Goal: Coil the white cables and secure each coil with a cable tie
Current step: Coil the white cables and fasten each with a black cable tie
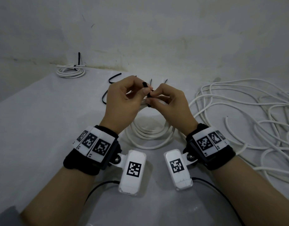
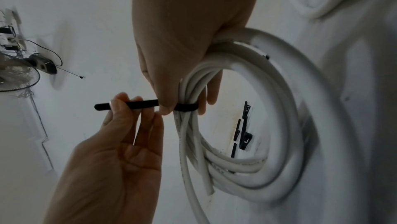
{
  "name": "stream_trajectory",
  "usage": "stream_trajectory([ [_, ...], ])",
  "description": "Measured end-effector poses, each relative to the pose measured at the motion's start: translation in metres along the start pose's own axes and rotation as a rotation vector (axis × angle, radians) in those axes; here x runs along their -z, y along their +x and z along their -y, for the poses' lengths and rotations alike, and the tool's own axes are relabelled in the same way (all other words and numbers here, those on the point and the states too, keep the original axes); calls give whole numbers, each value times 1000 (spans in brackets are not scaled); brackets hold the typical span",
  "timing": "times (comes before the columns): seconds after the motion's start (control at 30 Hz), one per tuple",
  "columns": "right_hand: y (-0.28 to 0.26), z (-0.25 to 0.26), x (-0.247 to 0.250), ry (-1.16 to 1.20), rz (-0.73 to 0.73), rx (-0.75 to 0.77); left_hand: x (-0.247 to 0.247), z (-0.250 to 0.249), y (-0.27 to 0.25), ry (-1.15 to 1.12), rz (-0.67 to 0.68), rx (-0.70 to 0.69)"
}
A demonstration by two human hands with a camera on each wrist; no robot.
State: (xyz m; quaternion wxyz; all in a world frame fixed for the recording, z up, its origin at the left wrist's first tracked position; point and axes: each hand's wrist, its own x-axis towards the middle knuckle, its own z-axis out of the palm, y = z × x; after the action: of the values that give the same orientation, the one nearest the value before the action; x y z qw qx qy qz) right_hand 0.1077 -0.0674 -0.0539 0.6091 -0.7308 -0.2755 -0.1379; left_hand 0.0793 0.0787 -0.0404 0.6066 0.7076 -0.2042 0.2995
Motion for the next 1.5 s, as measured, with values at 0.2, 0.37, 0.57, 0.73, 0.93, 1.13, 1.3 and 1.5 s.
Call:
stream_trajectory([
  [0.2,0,1,4,3,8,-90,3,4,3,20,66,71],
  [0.37,3,-1,13,63,-51,-130,17,28,0,248,407,393],
  [0.57,6,1,17,133,-72,-183,12,18,2,207,141,201],
  [0.73,7,7,16,188,-54,-185,11,19,0,233,-1,17],
  [0.93,9,13,20,195,-9,-176,12,13,-1,212,-11,-60],
  [1.13,9,13,18,222,20,-175,9,15,-3,108,-14,-3],
  [1.3,10,15,17,221,44,-148,3,13,-3,84,-13,-47],
  [1.5,12,20,19,201,55,-129,0,13,-2,80,16,-14],
])
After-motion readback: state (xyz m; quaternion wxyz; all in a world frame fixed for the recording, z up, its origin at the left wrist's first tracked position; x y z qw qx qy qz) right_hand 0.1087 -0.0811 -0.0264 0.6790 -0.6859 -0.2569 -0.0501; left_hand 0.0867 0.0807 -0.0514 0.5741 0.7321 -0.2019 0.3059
